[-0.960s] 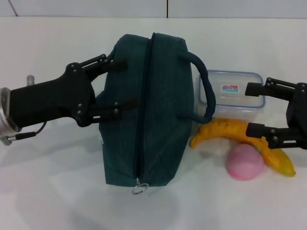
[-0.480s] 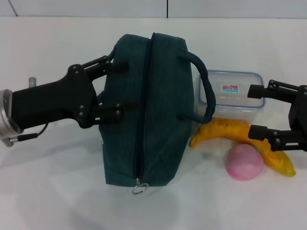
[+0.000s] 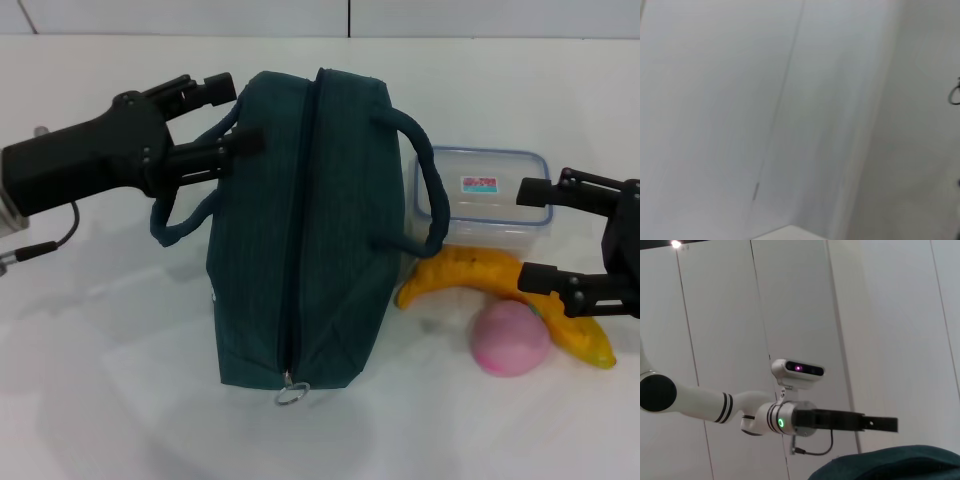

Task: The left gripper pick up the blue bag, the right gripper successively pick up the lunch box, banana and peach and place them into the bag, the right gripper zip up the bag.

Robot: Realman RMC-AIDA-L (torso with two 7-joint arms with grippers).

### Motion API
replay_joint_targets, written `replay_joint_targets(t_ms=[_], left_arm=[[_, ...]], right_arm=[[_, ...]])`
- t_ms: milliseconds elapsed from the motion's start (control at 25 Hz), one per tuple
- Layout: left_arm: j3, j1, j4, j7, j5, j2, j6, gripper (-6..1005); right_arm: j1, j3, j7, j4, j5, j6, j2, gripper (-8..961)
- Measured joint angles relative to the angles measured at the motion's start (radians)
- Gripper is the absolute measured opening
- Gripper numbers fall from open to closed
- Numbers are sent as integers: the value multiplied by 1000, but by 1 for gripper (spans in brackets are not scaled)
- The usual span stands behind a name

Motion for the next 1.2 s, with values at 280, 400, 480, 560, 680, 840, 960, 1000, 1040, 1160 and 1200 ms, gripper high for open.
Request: replay_joint_targets(t_ms=[280, 400, 480, 560, 680, 840, 960, 1000, 1040, 1160, 1200], left_arm=[[-1, -10, 5, -46, 56, -20, -68, 862], [0, -10, 5, -55, 59, -22, -93, 861], [1, -10, 5, -55, 60, -23, -97, 860], [4, -10, 5, -56, 64, -30, -112, 859], [1, -11, 6, -46, 71, -36, -123, 858], [0, -9, 6, -29, 58, -36, -115, 856], [-1, 2, 6, -10, 22, -30, -99, 855], [-1, 4, 6, -7, 14, -29, -98, 854], [-2, 5, 6, -6, 8, -29, -98, 854], [-2, 7, 4, -5, 6, -29, -105, 853], [-2, 7, 2, -5, 8, -30, -107, 852]], right_arm=[[1, 0, 0, 0, 0, 1, 6, 860], [4, 0, 0, 0, 0, 6, 11, 859], [5, 0, 0, 0, 0, 8, 13, 859], [6, 0, 0, 0, 0, 9, 15, 858], [7, 0, 0, 0, 1, 9, 16, 857], [2, 0, 0, 0, 11, 9, 18, 856], [0, 0, 0, 0, 13, 9, 19, 855], [0, 0, 0, 0, 13, 9, 20, 855], [0, 0, 0, 0, 14, 9, 22, 854], [3, 0, 0, 0, 14, 9, 25, 853], [4, 0, 0, 0, 14, 9, 25, 853]])
